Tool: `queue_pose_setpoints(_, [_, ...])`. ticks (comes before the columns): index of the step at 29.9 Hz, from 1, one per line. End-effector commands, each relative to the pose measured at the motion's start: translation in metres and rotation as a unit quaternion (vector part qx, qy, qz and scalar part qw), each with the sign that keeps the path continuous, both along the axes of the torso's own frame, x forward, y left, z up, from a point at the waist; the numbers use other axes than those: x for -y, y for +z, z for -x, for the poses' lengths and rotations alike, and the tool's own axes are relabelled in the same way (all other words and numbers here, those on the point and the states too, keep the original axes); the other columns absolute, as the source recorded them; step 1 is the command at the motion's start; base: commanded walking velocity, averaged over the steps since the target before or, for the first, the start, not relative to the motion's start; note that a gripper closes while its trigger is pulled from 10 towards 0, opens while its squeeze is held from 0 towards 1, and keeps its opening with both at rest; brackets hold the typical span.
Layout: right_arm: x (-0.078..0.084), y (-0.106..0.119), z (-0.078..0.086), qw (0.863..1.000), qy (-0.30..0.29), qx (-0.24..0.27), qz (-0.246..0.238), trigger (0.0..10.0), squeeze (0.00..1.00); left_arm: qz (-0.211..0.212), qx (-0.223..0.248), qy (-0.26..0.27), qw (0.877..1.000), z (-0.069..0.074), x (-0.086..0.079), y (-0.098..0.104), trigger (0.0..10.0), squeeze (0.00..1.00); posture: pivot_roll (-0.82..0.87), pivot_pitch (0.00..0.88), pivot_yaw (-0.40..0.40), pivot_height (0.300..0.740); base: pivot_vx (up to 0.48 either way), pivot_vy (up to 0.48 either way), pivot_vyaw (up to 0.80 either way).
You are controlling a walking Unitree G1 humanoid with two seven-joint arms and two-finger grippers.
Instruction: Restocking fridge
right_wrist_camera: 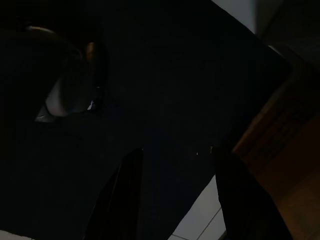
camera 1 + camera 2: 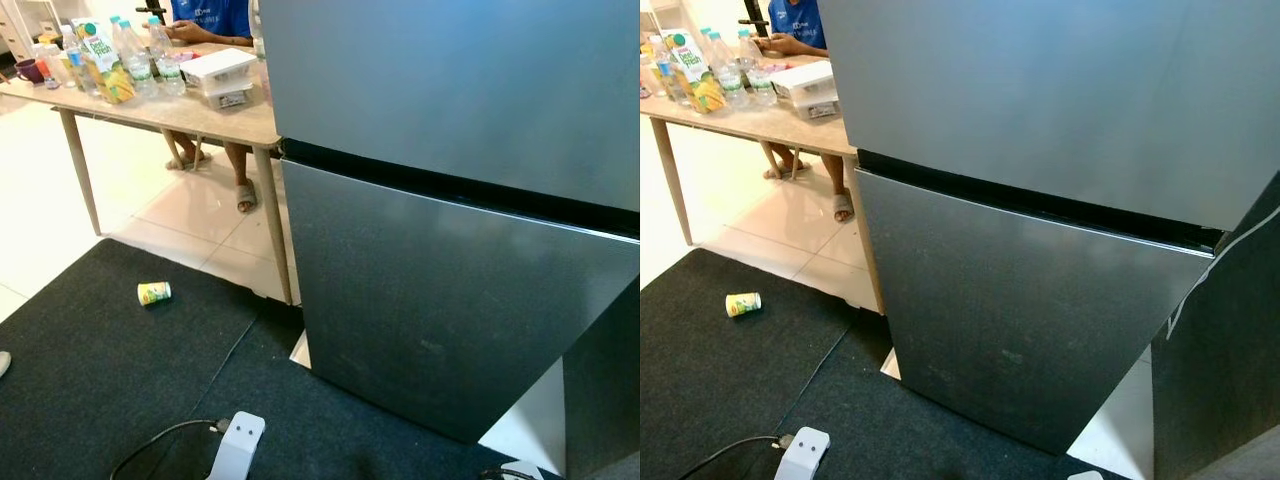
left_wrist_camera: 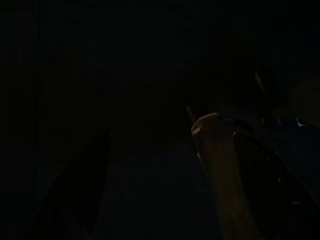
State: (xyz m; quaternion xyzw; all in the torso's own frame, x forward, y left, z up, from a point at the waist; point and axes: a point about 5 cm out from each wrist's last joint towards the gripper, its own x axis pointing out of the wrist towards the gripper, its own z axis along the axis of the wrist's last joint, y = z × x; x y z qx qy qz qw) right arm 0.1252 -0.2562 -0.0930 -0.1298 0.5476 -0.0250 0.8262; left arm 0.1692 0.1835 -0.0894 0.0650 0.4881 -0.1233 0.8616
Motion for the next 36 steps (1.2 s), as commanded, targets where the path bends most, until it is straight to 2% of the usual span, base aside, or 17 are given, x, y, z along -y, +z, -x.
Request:
queue_pose_setpoints(1, [0.006,0.002,0.000,1.000,-0.018,0.004,0.003,10.0,0.00,-0.012,-0.008,0.006,1.000,0.003,-0.006,-0.001,10.0,0.00,-0.17,0.031,0.016,0.740,0.000,0.000,0.00])
queue_pose_setpoints(4, [0.005,0.004,-0.006,1.000,-0.018,0.014,0.000,10.0,0.00,-0.005,0.004,0.040,0.999,-0.003,-0.012,0.003,10.0,0.00,-0.17,0.031,0.013,0.740,0.000,0.000,0.00])
queue_pose_setpoints(8, [0.003,0.005,-0.012,1.000,-0.009,0.017,-0.001,10.0,0.00,-0.006,0.014,0.051,0.999,-0.008,-0.016,0.006,10.0,0.00,-0.15,0.033,0.001,0.740,0.000,0.000,0.00])
queue_pose_setpoints(13, [0.004,0.006,-0.014,1.000,-0.016,0.022,0.001,10.0,0.00,-0.009,0.004,0.039,0.999,-0.003,-0.015,0.003,10.0,0.00,-0.15,0.026,0.024,0.740,0.000,0.000,0.00])
queue_pose_setpoints(17, [0.006,0.006,-0.011,0.999,-0.027,0.022,0.001,10.0,0.00,-0.012,-0.006,0.017,1.000,0.002,-0.014,0.001,10.0,0.00,-0.16,0.024,0.029,0.740,0.000,0.000,0.00])
queue_pose_setpoints(22, [0.010,0.004,-0.002,0.999,-0.036,0.012,0.004,10.0,0.00,-0.015,-0.001,0.014,1.000,-0.002,-0.015,0.003,10.0,0.00,-0.15,0.027,0.040,0.740,0.000,0.000,0.00])
queue_pose_setpoints(36, [0.016,0.005,0.002,0.998,-0.055,0.015,0.010,10.0,0.00,-0.020,0.001,-0.006,1.000,-0.006,-0.016,0.005,10.0,0.00,-0.17,0.022,0.057,0.740,0.000,0.000,0.00])
